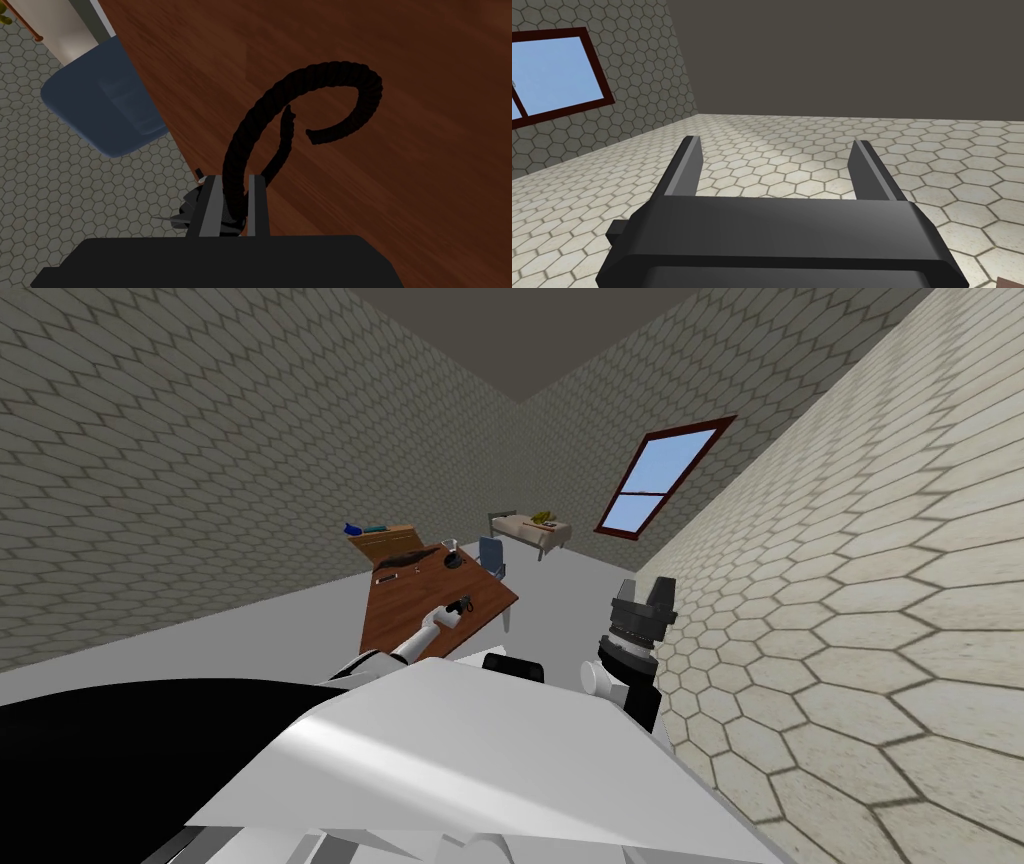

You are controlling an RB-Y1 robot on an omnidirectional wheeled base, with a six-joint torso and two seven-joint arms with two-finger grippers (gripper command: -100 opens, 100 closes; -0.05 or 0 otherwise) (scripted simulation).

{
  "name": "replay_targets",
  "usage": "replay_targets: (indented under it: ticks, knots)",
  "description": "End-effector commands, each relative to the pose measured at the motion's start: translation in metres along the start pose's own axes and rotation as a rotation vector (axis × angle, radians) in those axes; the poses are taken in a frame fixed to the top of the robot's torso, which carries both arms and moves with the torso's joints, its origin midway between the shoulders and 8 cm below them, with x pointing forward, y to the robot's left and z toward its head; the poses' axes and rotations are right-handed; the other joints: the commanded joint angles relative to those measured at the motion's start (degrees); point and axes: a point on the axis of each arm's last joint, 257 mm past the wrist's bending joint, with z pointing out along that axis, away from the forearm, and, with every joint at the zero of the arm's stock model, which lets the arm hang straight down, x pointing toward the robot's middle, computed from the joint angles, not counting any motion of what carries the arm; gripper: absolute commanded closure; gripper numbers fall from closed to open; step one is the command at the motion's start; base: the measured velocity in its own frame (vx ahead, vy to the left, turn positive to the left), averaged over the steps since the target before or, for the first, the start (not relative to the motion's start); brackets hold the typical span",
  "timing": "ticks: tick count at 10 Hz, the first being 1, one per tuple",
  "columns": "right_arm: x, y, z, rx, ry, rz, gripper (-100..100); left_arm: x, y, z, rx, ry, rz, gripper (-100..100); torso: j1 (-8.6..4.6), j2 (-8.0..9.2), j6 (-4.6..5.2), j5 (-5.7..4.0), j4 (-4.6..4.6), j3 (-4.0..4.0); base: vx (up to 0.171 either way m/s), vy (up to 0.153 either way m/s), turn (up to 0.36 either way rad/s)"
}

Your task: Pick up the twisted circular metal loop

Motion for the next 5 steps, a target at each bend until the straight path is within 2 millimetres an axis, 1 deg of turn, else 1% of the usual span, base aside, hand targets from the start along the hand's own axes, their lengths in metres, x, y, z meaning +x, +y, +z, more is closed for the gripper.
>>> replay_targets:
  ticks: [1, 3, 4, 5]
  knots:
    - [0.000, 0.000, 0.000, 0.000, 0.000, 0.000, 0, 0.005, -0.004, -0.003, 0.005, 0.012, 0.011, 100, 0.00, 0.00, 0.00, 0.00, 0.00, 0.00, 0.010, -0.017, 0.141]
    - [0.000, 0.000, 0.000, 0.000, 0.000, 0.000, 0, 0.015, -0.013, -0.009, 0.015, 0.033, 0.029, 100, -0.05, 0.00, -0.01, 0.02, -0.01, -0.01, 0.011, -0.020, 0.164]
    - [0.000, 0.000, 0.000, 0.000, 0.000, 0.000, 0, 0.011, -0.009, -0.008, 0.013, 0.026, 0.024, 100, -0.05, -0.01, 0.00, 0.01, -0.01, -0.01, 0.004, -0.011, 0.031]
    - [0.000, 0.000, 0.000, 0.000, 0.000, 0.000, 0, 0.011, -0.009, -0.008, 0.012, 0.027, 0.026, 0, -0.02, -0.02, 0.05, 0.03, -0.01, -0.02, 0.000, 0.000, 0.000]
